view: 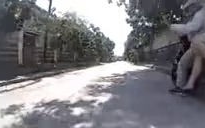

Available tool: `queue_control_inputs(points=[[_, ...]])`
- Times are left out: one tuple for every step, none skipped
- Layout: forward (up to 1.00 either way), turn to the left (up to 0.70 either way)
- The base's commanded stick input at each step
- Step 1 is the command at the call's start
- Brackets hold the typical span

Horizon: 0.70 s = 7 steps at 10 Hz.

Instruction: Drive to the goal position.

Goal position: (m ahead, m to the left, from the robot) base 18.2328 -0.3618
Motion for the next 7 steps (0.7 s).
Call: queue_control_inputs(points=[[1.0,-0.38],[1.0,-0.38],[1.0,-0.33],[1.0,0.02],[1.0,0.02],[1.0,0.02],[1.0,0.02]])
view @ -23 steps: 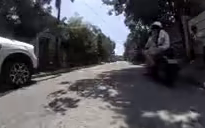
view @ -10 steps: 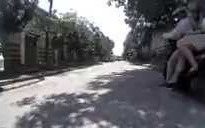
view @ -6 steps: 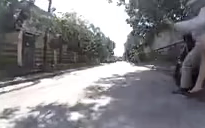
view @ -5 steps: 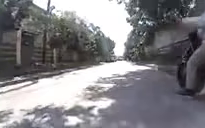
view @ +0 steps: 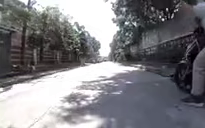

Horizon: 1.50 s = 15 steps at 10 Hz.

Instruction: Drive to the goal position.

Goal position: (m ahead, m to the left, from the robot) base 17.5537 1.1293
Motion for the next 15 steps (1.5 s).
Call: queue_control_inputs(points=[[1.0,0.02],[1.0,-0.02],[1.0,-0.38],[1.0,-0.38],[1.0,-0.38],[1.0,-0.13],[1.0,0.02],[1.0,0.02],[1.0,-0.25],[1.0,-0.38],[1.0,-0.38],[1.0,-0.38],[1.0,-0.12],[1.0,0.02],[1.0,0.02]])
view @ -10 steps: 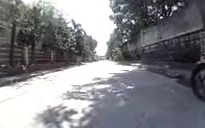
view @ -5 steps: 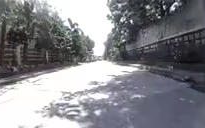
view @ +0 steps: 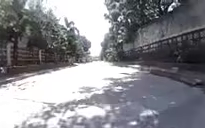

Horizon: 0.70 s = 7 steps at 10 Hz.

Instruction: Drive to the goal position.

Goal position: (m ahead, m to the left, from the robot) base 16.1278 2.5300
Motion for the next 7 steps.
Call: queue_control_inputs(points=[[1.0,0.02],[1.0,0.02],[1.0,-0.13],[1.0,-0.38],[1.0,-0.38],[1.0,0.02],[1.0,0.02]])
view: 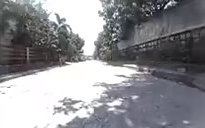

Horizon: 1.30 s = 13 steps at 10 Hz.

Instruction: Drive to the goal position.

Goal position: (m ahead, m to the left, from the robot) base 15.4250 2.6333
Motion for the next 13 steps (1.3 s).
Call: queue_control_inputs(points=[[1.0,0.02],[1.0,0.02],[1.0,0.02],[1.0,0.02],[1.0,0.02],[1.0,0.02],[1.0,0.02],[1.0,0.02],[1.0,0.02],[1.0,0.02],[1.0,0.02],[1.0,0.02],[1.0,0.02]])
